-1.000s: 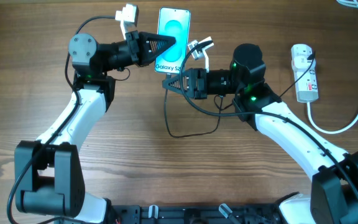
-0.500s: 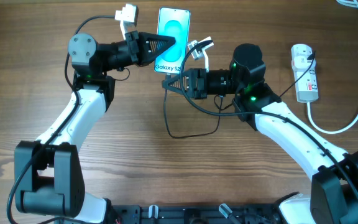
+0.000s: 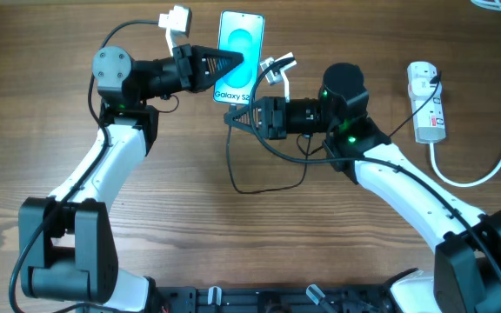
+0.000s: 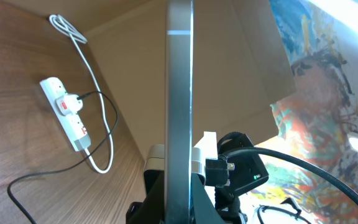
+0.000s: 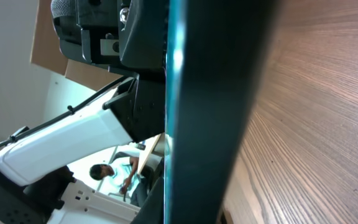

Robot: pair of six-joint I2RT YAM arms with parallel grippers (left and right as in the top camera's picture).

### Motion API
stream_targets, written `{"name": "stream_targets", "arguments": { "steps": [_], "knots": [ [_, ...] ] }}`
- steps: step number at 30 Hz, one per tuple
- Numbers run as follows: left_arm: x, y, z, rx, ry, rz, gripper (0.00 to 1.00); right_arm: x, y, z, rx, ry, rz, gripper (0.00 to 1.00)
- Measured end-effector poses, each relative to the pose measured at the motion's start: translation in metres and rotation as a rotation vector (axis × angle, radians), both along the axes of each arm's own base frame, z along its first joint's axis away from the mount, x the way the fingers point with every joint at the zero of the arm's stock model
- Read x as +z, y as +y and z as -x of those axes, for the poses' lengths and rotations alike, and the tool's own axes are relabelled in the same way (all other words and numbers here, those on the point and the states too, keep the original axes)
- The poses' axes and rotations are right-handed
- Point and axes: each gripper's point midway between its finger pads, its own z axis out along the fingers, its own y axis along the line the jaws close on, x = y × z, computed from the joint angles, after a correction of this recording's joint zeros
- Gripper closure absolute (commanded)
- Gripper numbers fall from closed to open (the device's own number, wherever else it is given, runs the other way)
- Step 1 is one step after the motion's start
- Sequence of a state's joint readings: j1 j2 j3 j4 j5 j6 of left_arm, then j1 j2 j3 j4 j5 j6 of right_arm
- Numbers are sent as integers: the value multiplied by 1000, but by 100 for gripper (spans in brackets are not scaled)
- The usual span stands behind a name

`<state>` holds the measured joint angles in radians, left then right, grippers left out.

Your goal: Plug charger to phone and switch on socket

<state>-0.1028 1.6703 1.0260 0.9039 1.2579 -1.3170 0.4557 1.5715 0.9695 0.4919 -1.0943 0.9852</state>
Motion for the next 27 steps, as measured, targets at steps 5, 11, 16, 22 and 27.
{"name": "stream_targets", "arguments": {
  "steps": [5, 11, 16, 22, 27],
  "knots": [
    [3, 0, 0, -3, -13, 0, 96, 3, 0, 0, -6, 2, -15, 96],
    [3, 0, 0, -3, -16, -1, 96, 3, 1, -1, -12, 10, -16, 95],
    [4, 0, 0, -5, -19, -1, 96, 5, 1, -1, -13, 3, -23, 96],
    [6, 0, 0, -4, -25, 0, 96, 6, 1, -2, -14, 4, -29, 55],
    [-1, -6, 16, -93, -33, -25, 96, 11, -10, -24, -110, -18, -41, 0]
  ]
}}
